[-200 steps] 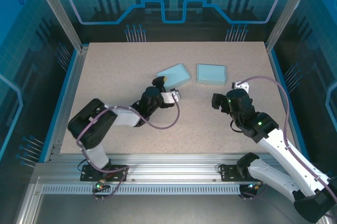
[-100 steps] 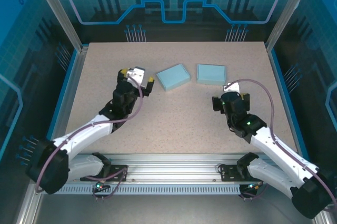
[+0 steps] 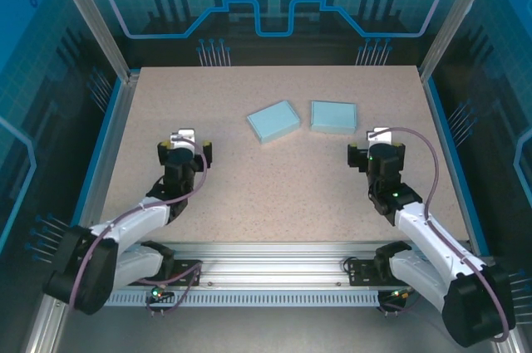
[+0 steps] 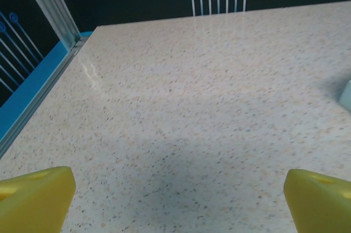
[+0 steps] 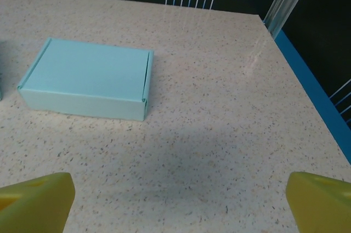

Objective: Fold the paper box

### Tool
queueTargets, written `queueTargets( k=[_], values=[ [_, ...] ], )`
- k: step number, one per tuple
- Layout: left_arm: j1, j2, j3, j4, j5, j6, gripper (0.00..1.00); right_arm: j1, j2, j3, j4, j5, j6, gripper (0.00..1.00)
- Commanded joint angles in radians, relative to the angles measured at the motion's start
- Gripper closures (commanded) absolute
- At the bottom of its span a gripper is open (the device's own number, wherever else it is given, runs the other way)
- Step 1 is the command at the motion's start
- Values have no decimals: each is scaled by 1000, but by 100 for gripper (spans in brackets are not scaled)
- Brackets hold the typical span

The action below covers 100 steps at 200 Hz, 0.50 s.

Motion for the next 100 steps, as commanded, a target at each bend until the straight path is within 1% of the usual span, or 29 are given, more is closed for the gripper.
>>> queueTargets(
  k=[1,13,24,46,54,61,68,78,100],
  values=[
    [47,74,-42,234,63,-6,1,-41,-14,-45,122,-66,-19,0],
    [67,126,-49,306,101,4,1,-59,-15,-58,148,-89,-26,0],
    [72,177,-38,342,100,25,1,-74,-14,-64,164,-106,-37,0],
    [79,284,-34,466,116,78,1,-88,-5,-81,183,-115,-61,0],
    [79,315,-29,498,111,90,1,-93,-3,-89,224,-125,-64,0],
    [82,328,-22,485,109,81,1,-97,-1,-95,239,-135,-69,0],
    [88,346,-25,515,123,85,1,-103,1,-102,253,-143,-70,0],
    [92,340,-34,514,124,72,1,-110,6,-110,272,-153,-71,0],
    [150,347,-71,578,224,24,1,-126,25,-118,290,-169,-72,0]
  ],
)
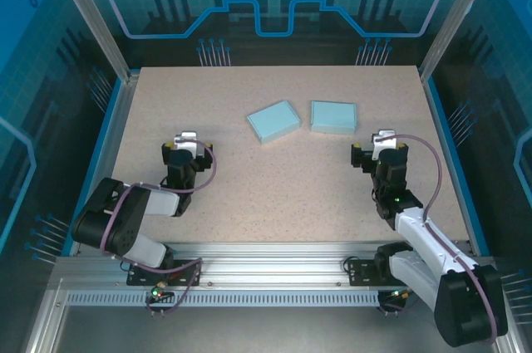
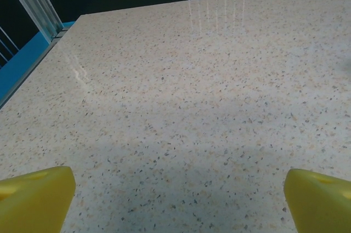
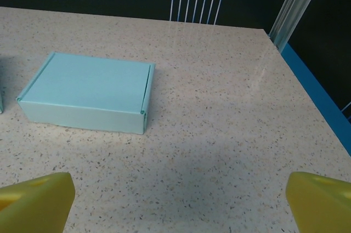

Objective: Fold the paper box

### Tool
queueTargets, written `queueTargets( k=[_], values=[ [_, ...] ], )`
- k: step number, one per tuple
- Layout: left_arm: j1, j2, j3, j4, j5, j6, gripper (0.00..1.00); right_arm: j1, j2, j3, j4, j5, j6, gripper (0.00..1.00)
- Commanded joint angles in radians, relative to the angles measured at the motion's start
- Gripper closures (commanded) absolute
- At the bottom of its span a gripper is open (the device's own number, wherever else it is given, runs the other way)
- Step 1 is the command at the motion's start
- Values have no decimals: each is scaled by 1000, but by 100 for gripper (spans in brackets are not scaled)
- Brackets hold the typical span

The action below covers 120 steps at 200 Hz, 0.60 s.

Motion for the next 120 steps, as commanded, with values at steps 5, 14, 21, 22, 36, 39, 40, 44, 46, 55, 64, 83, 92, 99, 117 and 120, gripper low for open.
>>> queueTargets(
  k=[5,14,21,22,36,39,40,44,46,55,64,83,92,99,117,120],
  values=[
    [75,10,-35,144,132,-50,1,-29,25,-21,87,-41,-17,0],
    [106,44,-29,148,197,-72,1,-32,37,-24,97,-47,-17,0],
    [113,83,-10,181,210,-52,1,-34,45,-27,107,-50,-17,0],
    [112,83,-8,173,211,-51,1,-33,47,-27,109,-51,-16,0],
    [127,43,37,12,299,-59,1,-36,66,-32,126,-57,-19,0],
    [134,48,41,21,315,-60,1,-37,70,-32,130,-57,-22,0],
    [136,51,41,23,319,-60,1,-37,71,-32,130,-57,-22,0],
    [144,52,46,19,327,-68,1,-38,76,-33,133,-58,-25,0],
    [147,50,48,4,328,-71,1,-38,79,-34,136,-59,-27,0],
    [160,46,71,-45,332,-90,1,-38,91,-40,157,-64,-40,0],
    [182,46,81,-62,363,-106,1,-39,103,-48,183,-69,-51,0],
    [191,45,81,-62,374,-110,1,-44,132,-59,243,-98,-71,0],
    [190,48,81,-58,375,-110,1,-49,150,-62,268,-119,-79,0],
    [191,46,80,-61,375,-110,1,-53,167,-63,290,-134,-86,0],
    [190,47,80,-60,375,-110,1,-63,221,-61,344,-177,-105,0],
    [190,46,81,-60,374,-110,1,-66,232,-61,352,-183,-106,0]
  ],
)
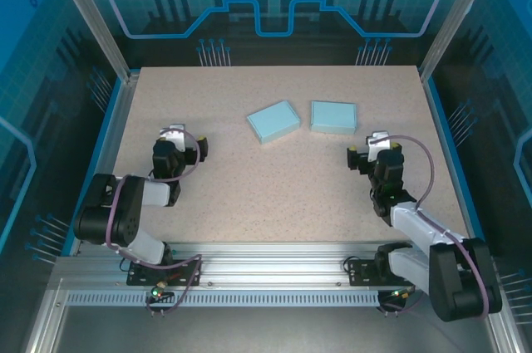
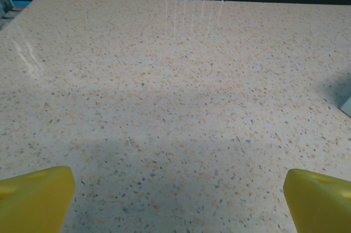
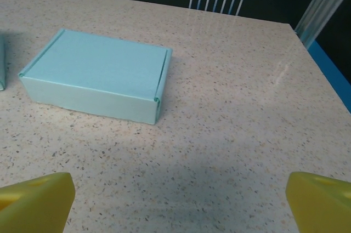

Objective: Fold the paper box

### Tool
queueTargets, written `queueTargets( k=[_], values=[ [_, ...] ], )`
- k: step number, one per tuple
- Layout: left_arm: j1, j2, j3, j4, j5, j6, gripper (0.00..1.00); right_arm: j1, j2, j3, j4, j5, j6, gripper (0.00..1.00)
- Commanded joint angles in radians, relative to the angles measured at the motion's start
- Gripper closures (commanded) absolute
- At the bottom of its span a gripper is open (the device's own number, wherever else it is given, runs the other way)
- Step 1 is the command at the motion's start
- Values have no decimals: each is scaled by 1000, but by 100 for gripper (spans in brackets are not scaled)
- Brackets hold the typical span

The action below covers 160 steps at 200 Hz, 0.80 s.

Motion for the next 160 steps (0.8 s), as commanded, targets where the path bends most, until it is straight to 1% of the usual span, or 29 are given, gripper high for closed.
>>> queueTargets(
  k=[1,17,34,54,81,90,113,138,150,160],
  values=[
    [8,-1,14,-11,41,-25,1,-29,56,-9,136,-76,-41,0],
    [8,0,13,-11,41,-26,1,-41,111,0,173,-119,-50,0],
    [8,0,13,-11,41,-25,1,-46,151,23,158,-159,-72,0],
    [9,0,14,-11,41,-25,1,-51,164,45,124,-205,-94,0],
    [8,0,14,-11,40,-26,1,-57,165,48,118,-219,-93,0],
    [8,-1,14,-10,41,-25,1,-63,155,39,124,-224,-71,0],
    [8,0,14,-10,40,-24,1,-125,143,-18,247,-329,60,0],
    [8,0,14,-12,40,-24,1,-129,152,-6,236,-341,55,0],
    [7,0,14,-11,41,-25,1,-129,171,-13,279,-381,61,0],
    [8,0,14,-11,40,-24,1,-120,198,-13,305,-425,29,0]
  ],
)
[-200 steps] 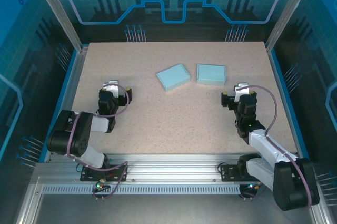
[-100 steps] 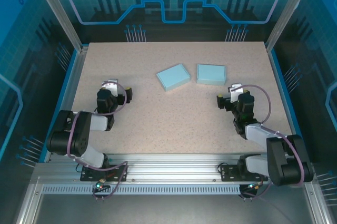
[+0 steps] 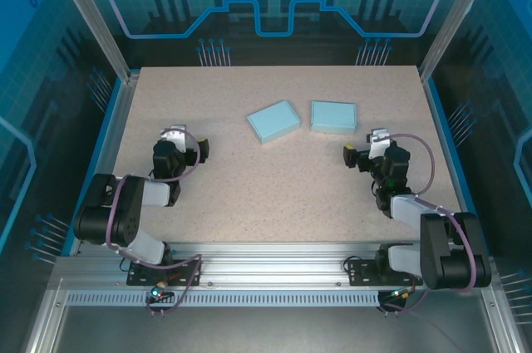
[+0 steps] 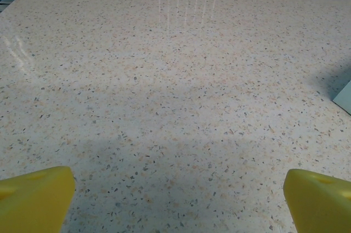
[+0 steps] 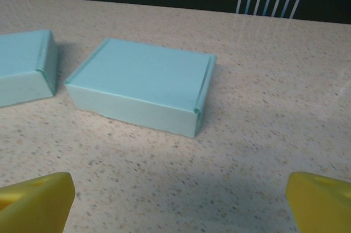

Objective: Fold the paper box

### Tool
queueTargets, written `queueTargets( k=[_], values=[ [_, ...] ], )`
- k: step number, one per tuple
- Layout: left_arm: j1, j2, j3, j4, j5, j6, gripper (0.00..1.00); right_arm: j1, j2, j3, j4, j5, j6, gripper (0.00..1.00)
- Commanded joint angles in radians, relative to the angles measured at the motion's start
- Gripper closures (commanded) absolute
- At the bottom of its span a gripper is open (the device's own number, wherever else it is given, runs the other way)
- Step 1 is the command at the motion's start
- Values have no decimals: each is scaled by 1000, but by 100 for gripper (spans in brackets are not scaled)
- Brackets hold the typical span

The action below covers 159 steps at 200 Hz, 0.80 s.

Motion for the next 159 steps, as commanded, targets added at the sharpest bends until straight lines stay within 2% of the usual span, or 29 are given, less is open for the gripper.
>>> queueTargets(
  k=[1,55,69,77,87,115,159],
  values=[
    [7,1,14,2,21,-25,1,-2,39,-11,113,-106,0,0],
    [7,0,13,2,22,-25,1,24,235,27,225,-142,-55,0],
    [7,1,13,3,22,-23,1,27,227,56,153,-124,-53,0],
    [7,0,14,4,22,-23,1,27,237,70,147,-88,-35,0],
    [7,0,14,2,22,-23,1,29,247,121,63,43,18,0],
    [7,0,14,3,21,-23,1,65,246,114,71,151,14,0],
    [7,-1,12,6,21,-23,1,67,245,114,70,156,14,0]
  ],
)
